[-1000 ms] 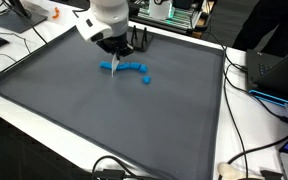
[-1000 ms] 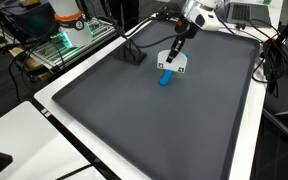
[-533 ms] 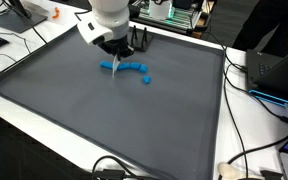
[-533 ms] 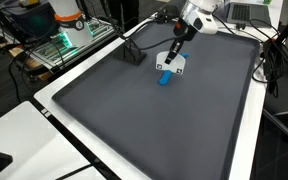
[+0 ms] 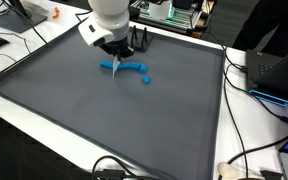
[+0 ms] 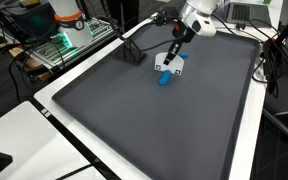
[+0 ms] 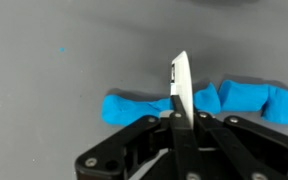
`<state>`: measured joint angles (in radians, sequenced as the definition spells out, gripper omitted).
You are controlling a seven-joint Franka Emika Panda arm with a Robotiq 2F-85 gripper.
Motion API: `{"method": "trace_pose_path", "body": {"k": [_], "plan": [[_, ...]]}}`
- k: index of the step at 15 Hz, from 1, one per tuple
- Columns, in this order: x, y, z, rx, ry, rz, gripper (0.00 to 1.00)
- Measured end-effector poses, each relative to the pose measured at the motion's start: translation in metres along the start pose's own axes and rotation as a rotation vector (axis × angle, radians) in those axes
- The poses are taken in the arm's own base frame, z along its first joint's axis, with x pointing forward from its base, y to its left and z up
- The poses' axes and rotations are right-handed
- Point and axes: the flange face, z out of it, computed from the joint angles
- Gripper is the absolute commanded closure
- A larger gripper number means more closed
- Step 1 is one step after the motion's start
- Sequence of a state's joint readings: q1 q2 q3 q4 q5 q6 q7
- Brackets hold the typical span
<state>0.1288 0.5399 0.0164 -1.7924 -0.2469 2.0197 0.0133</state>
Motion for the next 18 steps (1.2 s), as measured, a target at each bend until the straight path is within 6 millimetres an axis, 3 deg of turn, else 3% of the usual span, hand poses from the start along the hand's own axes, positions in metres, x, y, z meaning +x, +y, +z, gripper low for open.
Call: {"method": "trace_pose_path", "body": {"k": [8,18], "plan": [[-0.002,0.000,0.002,0.000,-0.021,-0.009,0.99],[-0.023,-0.001,0.011,0.002,-0.174,-0.047,0.99]]}}
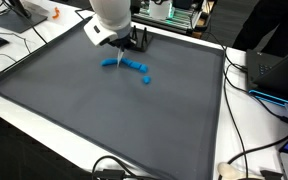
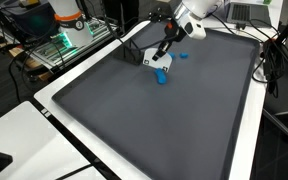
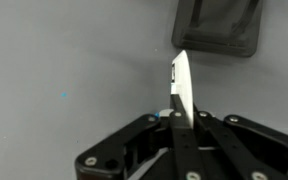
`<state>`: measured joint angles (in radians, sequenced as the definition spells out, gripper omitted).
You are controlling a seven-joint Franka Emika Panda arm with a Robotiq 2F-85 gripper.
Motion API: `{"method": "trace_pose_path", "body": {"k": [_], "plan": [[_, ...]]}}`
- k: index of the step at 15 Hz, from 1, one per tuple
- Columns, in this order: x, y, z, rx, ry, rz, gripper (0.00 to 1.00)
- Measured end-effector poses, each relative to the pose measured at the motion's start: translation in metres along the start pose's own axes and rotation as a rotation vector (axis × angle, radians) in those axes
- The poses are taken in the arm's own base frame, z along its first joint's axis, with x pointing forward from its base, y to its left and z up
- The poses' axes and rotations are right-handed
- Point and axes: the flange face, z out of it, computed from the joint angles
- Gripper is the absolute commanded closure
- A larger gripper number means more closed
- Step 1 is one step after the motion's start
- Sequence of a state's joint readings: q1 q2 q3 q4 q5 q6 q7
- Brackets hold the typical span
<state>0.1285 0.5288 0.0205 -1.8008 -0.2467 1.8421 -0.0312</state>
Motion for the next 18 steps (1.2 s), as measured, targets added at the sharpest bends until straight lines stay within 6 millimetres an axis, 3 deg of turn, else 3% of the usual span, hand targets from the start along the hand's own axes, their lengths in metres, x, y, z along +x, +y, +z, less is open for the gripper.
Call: {"method": "trace_pose_path", "body": {"k": [7,18], "plan": [[-0.011,-0.002,-0.002,0.001,-0.041,-0.018,0.99],[-0.034,0.002,-0.039,0.030,-0.024,0.012,0.99]]}}
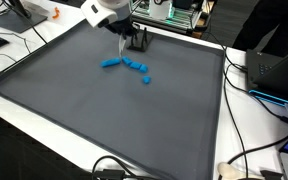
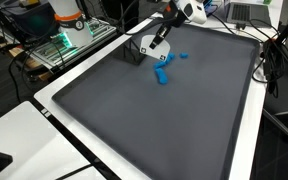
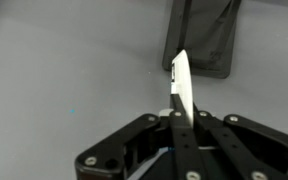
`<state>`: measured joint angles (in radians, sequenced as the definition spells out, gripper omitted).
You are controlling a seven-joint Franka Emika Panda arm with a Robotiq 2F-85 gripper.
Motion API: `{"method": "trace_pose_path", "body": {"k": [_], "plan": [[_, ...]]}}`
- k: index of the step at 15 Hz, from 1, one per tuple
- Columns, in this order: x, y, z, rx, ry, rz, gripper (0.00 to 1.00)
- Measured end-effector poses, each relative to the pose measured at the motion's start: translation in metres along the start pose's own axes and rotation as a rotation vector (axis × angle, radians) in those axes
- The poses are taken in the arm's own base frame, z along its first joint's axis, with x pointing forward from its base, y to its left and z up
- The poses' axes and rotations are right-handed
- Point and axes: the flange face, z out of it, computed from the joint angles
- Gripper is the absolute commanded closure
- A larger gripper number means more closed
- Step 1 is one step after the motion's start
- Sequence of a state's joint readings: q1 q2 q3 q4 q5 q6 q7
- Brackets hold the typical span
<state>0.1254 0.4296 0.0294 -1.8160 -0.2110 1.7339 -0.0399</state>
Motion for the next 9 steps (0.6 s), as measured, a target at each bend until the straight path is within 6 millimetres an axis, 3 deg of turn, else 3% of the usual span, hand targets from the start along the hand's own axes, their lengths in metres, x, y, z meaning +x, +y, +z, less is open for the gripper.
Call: {"method": "trace_pose_path", "body": {"k": [4,9], "plan": [[-0.016,-0.001,-0.012,0.150,0.003,0.100,0.99],[-0.043,0.002,-0.011,0.284,-0.027,0.321,0.99]]}}
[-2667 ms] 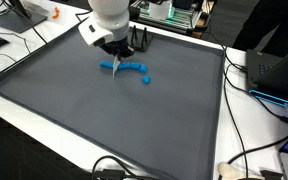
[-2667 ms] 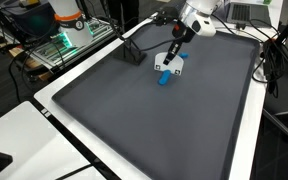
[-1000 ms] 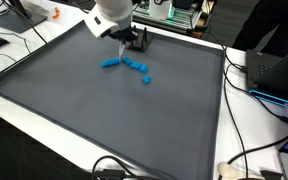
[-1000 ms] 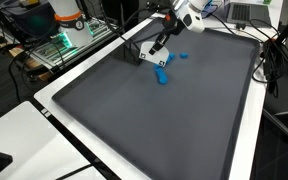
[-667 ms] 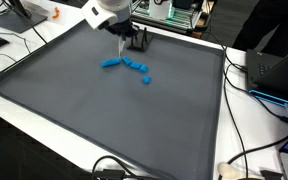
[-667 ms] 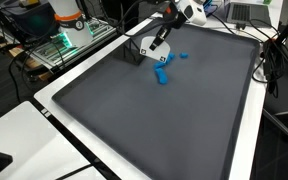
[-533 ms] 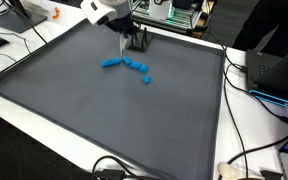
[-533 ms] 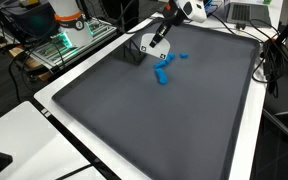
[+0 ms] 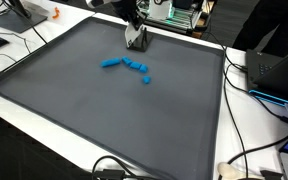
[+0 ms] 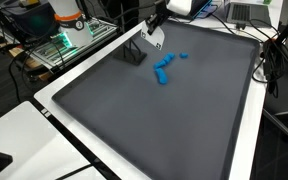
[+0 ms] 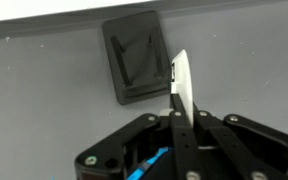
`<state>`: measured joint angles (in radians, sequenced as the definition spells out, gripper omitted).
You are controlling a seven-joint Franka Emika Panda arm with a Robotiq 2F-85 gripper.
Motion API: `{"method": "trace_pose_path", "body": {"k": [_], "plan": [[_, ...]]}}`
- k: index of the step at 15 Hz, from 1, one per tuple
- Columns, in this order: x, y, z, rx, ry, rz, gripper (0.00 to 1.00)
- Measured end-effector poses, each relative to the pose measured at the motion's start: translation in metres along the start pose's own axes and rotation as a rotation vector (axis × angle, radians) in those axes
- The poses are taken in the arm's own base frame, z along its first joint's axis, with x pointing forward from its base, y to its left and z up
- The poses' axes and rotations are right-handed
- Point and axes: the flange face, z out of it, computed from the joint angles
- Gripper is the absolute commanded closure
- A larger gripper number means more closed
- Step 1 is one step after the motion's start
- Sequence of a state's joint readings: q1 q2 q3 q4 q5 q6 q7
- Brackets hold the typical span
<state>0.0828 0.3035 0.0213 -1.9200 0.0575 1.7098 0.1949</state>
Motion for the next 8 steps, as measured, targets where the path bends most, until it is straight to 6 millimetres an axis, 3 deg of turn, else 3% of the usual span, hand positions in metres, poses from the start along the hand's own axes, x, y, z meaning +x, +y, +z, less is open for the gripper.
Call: {"method": "trace_pose_path", "body": {"k": [8], "plan": [[-0.031,0.022,0.029,0.176,-0.051,0.363,0.99]]}}
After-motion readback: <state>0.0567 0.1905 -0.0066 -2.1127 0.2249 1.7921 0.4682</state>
